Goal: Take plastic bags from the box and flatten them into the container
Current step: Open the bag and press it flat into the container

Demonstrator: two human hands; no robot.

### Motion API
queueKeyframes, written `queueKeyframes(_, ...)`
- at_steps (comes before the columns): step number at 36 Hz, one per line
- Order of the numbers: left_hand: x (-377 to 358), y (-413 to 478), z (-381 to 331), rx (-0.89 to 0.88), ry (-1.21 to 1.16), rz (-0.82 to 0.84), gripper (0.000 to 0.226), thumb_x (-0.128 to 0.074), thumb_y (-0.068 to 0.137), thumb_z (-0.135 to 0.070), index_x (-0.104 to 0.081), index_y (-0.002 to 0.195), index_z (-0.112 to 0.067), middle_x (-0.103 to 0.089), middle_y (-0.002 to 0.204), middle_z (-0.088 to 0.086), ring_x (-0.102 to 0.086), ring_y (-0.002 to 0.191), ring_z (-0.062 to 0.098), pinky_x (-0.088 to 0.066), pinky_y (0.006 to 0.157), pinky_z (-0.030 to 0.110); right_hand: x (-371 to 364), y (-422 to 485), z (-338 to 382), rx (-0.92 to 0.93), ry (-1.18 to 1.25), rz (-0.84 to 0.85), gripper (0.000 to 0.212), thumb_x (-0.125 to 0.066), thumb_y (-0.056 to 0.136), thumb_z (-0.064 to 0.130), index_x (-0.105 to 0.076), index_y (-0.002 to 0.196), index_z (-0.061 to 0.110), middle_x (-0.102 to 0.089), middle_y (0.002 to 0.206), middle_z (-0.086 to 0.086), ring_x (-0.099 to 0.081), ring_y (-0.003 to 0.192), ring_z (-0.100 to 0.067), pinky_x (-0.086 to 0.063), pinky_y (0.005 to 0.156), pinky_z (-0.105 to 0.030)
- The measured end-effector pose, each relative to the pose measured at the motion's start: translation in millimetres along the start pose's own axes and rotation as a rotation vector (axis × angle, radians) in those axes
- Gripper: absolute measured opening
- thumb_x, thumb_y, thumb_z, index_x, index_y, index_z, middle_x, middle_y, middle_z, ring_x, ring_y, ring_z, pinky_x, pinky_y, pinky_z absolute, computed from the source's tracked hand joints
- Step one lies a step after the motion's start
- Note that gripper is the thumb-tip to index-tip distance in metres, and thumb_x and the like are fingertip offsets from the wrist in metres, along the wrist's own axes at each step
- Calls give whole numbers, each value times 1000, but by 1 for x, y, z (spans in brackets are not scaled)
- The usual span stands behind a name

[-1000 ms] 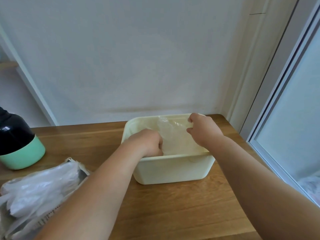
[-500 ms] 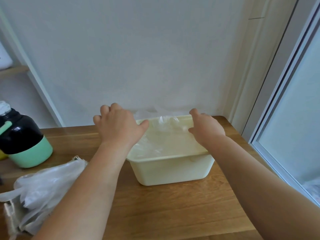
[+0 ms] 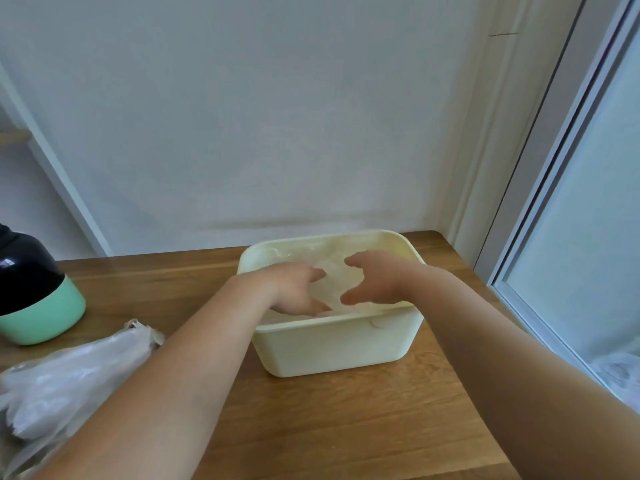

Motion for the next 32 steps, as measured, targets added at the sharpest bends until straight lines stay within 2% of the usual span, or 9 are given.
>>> queueKeyframes(2, -3, 3, 1, 20, -20, 67, 72, -55, 94, -47, -18, 154, -31, -26, 158, -7, -33, 141, 21, -33, 111, 34, -5, 6, -2, -46, -55, 100, 81, -65, 87, 37, -18, 151, 20, -22, 157, 2, -28, 141, -21, -27, 110, -33)
queueKeyframes(5, -7, 5, 2, 23, -23, 119, 70, -53, 96, -41, -17, 154, -29, -24, 159, -5, -34, 141, 22, -35, 111, 35, -9, 10, -5, -100, -117, 216, 83, -66, 85, 39, -19, 151, 20, -24, 156, 1, -29, 140, -23, -30, 109, -38)
queueKeyframes(10, -4, 5, 1, -24, -26, 37, 66, -57, 95, -33, -25, 153, -28, -29, 157, -4, -35, 140, 21, -37, 109, 34, -12, 13, -11, -116, -103, 221, 79, -66, 85, 40, -25, 150, 19, -31, 152, 0, -35, 136, -24, -34, 106, -37)
queueKeyframes(17, 11, -19, 13, -58, -334, -359, 36, -64, 89, -41, -62, 123, -29, -59, 128, -12, -56, 112, 8, -40, 89, 22, 4, 4, -6, -77, 103, -169, 54, -57, 91, 27, -42, 142, 19, -48, 140, 1, -48, 125, -18, -35, 97, -24)
queueKeyframes(21, 13, -49, 24, -64, -453, -484, 23, -63, 91, -35, -66, 113, -30, -63, 117, -15, -59, 99, 4, -41, 81, 19, 9, -17, 13, 2, 219, -377, 42, -53, 92, 25, -51, 134, 23, -59, 126, 5, -55, 110, -12, -37, 85, -18)
queueKeyframes(24, 10, -74, 39, -35, -480, -548, 22, -62, 91, -35, -66, 113, -31, -63, 111, -20, -59, 94, -3, -38, 72, 7, 5, -35, 39, 97, 335, -503, 35, -51, 94, 23, -55, 128, 21, -61, 117, 7, -54, 100, -9, -32, 67, -7)
queueKeyframes(26, 7, -92, 47, -21, -510, -603, 20, -63, 91, -34, -67, 111, -30, -65, 105, -20, -58, 92, -7, -37, 70, 2, -2, -42, 56, 151, 450, -588, 29, -52, 93, 22, -60, 121, 21, -63, 105, 11, -56, 87, -7, -41, 70, -10)
queueKeyframes(28, 0, -113, 59, -4, -552, -667, 15, -63, 92, -32, -69, 105, -30, -66, 99, -21, -59, 90, -8, -39, 73, 5, -14, -44, 78, 208, 565, -613, 23, -54, 92, 22, -63, 114, 22, -60, 88, 18, -56, 75, -2, -46, 68, -13)
queueKeyframes(32, -14, -148, 82, 75, -527, -730, 14, -58, 95, -29, -67, 105, -33, -63, 100, -23, -55, 90, -10, -38, 73, 5, -43, -45, 118, 327, 675, -530, 13, -55, 92, 20, -62, 101, 27, -57, 78, 18, -53, 59, 3, -39, 56, -6)
Point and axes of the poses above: each hand's wrist, its own y-axis towards the middle knuckle, its own x-axis out of the back of the hand, z = x × y, the point moved 2 cm from there along y, towards the middle knuckle
